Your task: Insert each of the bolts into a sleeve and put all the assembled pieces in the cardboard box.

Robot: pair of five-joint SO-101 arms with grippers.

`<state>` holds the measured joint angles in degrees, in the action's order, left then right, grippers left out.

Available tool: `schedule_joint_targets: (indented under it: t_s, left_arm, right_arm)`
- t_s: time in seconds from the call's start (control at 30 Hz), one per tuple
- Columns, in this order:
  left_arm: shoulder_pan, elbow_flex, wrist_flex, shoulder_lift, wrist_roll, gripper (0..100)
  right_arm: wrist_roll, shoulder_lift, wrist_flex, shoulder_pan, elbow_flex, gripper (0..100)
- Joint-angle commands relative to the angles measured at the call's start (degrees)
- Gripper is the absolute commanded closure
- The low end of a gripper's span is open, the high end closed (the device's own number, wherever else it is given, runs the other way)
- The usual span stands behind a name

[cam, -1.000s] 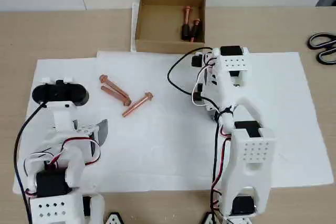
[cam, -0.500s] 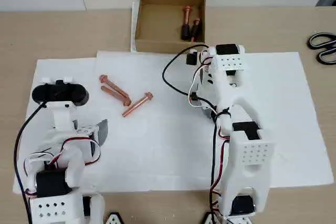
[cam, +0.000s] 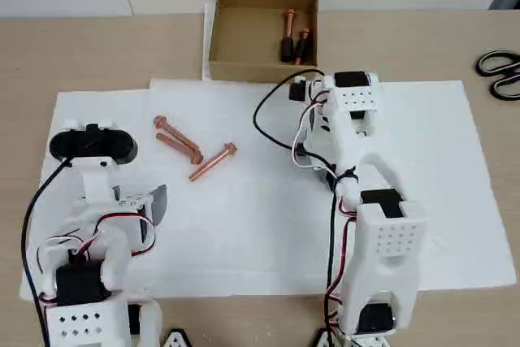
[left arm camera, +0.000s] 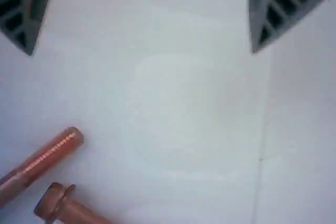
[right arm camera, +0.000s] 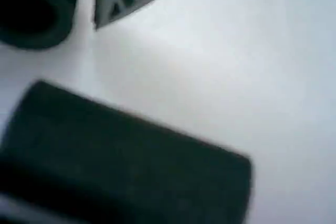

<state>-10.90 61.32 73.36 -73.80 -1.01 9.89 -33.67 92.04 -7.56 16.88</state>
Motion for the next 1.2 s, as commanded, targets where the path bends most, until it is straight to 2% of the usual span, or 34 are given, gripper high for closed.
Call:
schedule_joint_targets:
  t_s: [0.0,0.17,0.3,0.47,0.67,0.77,0.9,1.1,1.17]
  left_arm:
    - [-0.09,-0.4,-1.41,-0.62,0.09,75]
    - [-0.09,-0.4,-1.41,-0.62,0.09,75]
    - [-0.09,-0.4,-1.41,-0.62,0.09,75]
    - [-0.09,-1.01,-1.14,-0.62,0.09,75]
    - [0.0,-7.6,2.64,1.32,0.79,75]
    - [0.0,-12.26,3.6,9.23,5.01,75]
    - [0.7,-22.29,3.78,26.11,7.3,75]
    - [14.33,-39.16,8.44,49.67,18.64,75]
    - [17.93,-44.09,8.44,56.62,19.6,75]
  right_arm:
    - [-0.62,-1.36,-2.51,2.24,-1.05,89.1]
    - [-0.7,-1.98,-2.51,5.05,-1.05,98.5]
    - [-0.35,0.66,-1.63,6.02,-0.79,99.1]
    - [-0.09,11.74,5.05,5.76,1.67,99.1]
    - [0.26,26.86,6.9,6.29,1.67,99.5]
    - [1.93,32.22,7.25,6.73,1.67,99.5]
    - [1.93,35.21,7.25,8.13,1.67,99.5]
    - [1.67,35.65,7.25,9.27,-2.37,99.5]
    - [1.58,35.65,7.25,9.27,-4.04,99.5]
